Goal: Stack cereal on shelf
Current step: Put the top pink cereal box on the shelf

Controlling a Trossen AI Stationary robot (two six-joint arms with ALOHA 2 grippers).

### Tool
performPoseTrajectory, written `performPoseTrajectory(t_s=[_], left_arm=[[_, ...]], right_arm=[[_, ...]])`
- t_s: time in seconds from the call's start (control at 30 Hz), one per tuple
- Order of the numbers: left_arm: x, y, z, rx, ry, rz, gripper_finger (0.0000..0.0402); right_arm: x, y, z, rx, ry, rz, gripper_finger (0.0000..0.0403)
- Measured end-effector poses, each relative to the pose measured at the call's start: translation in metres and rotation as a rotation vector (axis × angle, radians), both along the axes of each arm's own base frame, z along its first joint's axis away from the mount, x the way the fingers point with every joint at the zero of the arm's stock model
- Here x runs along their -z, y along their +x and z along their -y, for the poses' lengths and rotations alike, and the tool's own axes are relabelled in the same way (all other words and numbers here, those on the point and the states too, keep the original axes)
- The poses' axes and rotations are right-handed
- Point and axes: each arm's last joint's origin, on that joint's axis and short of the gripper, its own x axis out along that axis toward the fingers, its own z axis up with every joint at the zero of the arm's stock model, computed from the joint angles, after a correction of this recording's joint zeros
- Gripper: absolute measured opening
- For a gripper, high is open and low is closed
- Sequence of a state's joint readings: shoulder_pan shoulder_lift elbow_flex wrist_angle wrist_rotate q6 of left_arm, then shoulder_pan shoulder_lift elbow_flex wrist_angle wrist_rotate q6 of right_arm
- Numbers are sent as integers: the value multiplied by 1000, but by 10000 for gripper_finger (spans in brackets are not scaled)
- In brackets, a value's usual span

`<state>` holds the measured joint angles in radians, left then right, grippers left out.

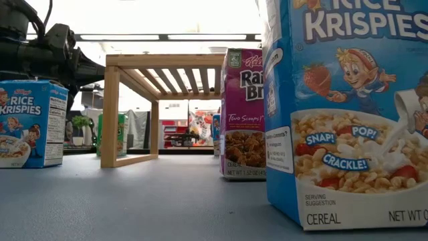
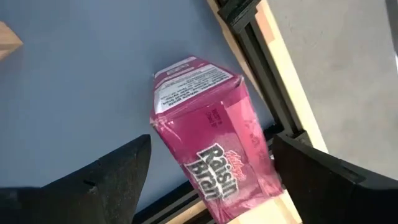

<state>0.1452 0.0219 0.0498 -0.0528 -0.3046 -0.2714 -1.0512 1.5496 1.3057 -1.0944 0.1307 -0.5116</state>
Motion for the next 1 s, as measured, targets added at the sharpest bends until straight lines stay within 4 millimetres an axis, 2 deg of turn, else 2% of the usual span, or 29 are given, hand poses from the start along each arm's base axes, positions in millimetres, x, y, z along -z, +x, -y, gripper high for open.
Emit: performPoseTrajectory(t_s=[0.3, 0.6, 0.77, 1.0], left_arm=[[0, 0, 0, 0, 0, 0, 0], [0, 0, 0, 0, 0, 0, 0], [0, 0, 0, 0, 0, 0, 0], [0, 0, 0, 0, 0, 0, 0]], right_arm=[[7, 2, 2, 31, 24, -8, 224], [-4, -2, -3, 74, -10, 20, 132], [-22, -6, -11, 116, -33, 42, 115], [-66, -11, -34, 140, -146, 139, 128]])
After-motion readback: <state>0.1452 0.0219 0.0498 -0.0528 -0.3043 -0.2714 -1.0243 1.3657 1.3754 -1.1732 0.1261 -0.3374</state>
